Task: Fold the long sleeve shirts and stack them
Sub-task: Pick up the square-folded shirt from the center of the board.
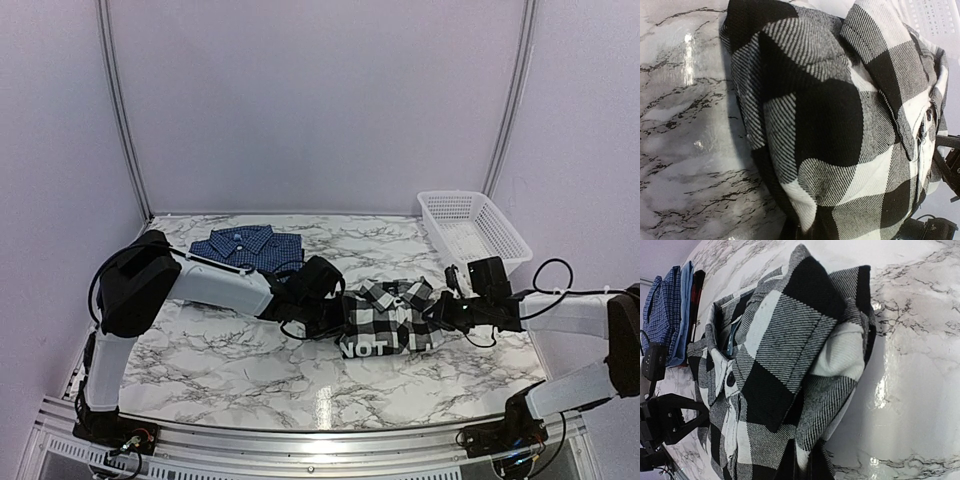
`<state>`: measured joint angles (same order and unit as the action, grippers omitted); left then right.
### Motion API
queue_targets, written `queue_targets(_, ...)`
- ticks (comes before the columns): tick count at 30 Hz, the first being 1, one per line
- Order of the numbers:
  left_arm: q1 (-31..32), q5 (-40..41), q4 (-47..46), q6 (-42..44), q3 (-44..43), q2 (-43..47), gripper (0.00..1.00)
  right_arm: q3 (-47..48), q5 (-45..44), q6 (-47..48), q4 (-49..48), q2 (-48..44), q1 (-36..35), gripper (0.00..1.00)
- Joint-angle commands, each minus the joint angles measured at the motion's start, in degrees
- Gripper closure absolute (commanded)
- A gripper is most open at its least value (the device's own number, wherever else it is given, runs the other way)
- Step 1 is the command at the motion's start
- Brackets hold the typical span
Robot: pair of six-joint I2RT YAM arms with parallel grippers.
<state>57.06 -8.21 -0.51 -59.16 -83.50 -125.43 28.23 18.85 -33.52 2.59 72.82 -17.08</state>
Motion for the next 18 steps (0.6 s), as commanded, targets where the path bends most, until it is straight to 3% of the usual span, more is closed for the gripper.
queue_targets(1, 0.2, 2.0, 1.0, 1.1, -0.6, 3.0, 1.0, 4.1, -1.6, -1.1, 2.3, -3.0, -1.4, 1.0)
queue_targets(18, -1.4, 5.2, 6.7, 7.6, -3.0, 13.4, 1.0, 14.3, -4.3, -4.4, 5.9, -6.1, -5.9, 1.0)
